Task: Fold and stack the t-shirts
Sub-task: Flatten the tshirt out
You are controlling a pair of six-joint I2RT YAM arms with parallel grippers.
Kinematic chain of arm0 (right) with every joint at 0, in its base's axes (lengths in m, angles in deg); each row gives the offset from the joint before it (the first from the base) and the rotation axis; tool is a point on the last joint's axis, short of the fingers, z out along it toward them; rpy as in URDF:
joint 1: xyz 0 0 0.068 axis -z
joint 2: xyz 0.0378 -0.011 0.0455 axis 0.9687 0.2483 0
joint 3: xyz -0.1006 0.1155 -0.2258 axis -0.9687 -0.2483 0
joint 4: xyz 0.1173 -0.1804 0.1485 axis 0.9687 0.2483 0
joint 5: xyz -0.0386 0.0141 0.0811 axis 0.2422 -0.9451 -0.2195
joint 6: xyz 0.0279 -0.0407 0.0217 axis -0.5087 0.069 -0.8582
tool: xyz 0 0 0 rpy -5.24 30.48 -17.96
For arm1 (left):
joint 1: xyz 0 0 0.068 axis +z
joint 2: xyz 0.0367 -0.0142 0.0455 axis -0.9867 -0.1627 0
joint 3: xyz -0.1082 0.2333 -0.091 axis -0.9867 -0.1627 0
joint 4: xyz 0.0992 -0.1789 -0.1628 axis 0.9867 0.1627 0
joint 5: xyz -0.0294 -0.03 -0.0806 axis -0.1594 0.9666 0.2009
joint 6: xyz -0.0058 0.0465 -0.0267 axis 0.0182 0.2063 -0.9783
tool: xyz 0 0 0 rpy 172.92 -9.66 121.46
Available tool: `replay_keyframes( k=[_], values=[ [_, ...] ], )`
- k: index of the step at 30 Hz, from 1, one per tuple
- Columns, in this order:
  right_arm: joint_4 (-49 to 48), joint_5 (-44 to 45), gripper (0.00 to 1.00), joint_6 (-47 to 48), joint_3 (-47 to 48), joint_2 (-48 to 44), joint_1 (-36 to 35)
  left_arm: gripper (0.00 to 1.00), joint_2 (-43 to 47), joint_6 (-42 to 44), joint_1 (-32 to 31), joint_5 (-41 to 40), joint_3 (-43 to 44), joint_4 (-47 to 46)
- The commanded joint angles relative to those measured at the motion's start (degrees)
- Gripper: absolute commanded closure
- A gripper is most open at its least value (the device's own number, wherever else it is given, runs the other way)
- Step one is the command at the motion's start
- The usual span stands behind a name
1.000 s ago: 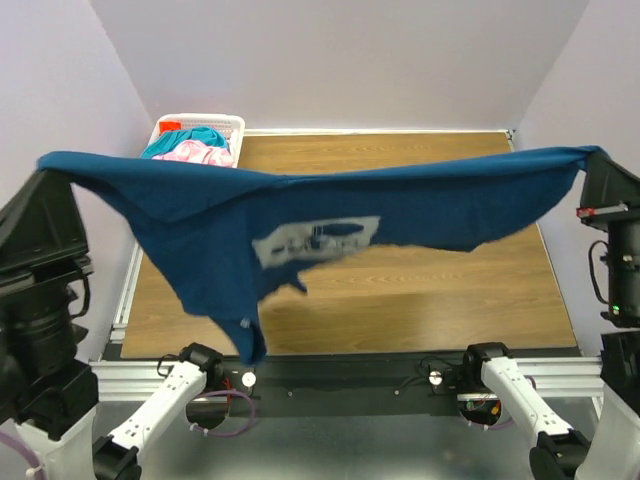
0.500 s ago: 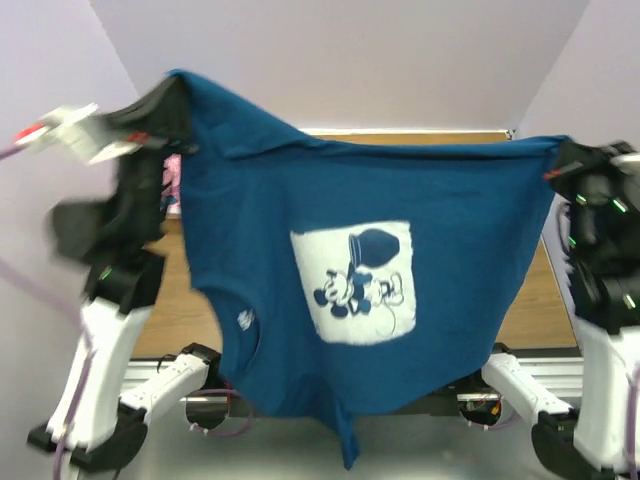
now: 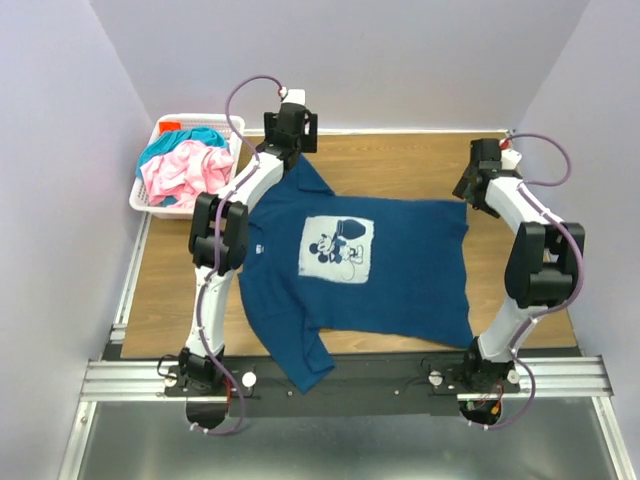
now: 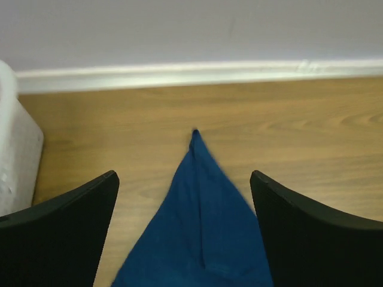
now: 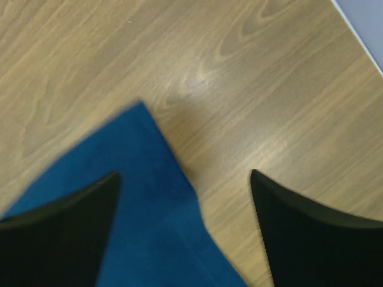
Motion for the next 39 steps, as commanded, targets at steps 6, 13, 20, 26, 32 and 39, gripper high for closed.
replay_keyframes(
  k=[6, 13, 20, 26, 32, 39],
  values=[
    [-2.5, -8.4, 0.0, 3.2, 3.2, -4.0, 1.2, 0.02, 13.9, -4.9, 0.0, 2.6, -6.1, 3.2],
    [-3.2, -22.0, 0.0, 6.8, -2.2, -6.4, 1.2, 0.02, 28.7, -10.2, -0.4, 5.5, -30.1, -2.1],
    [-4.9, -31.1, 0.0, 6.8, -4.6, -3.0, 1.1, 0.02, 30.3, -13.8, -0.4, 10.6, -41.3, -4.2],
    [-5.5, -33.8, 0.0, 7.3, -2.3, 3.3, 0.9, 0.02, 22.7, -14.2, -0.4, 13.7, -38.6, -2.8],
    [-5.6, -29.8, 0.0, 7.7, -1.3, 7.0, 0.9, 0.02, 17.0, -15.0, -0.3, 13.2, -33.8, 0.9],
    [-5.4, -27.1, 0.0, 7.0, 0.8, 13.0, 1.0, 0.02, 10.5, -15.9, 1.0, 15.0, -28.0, 4.3]
  ],
)
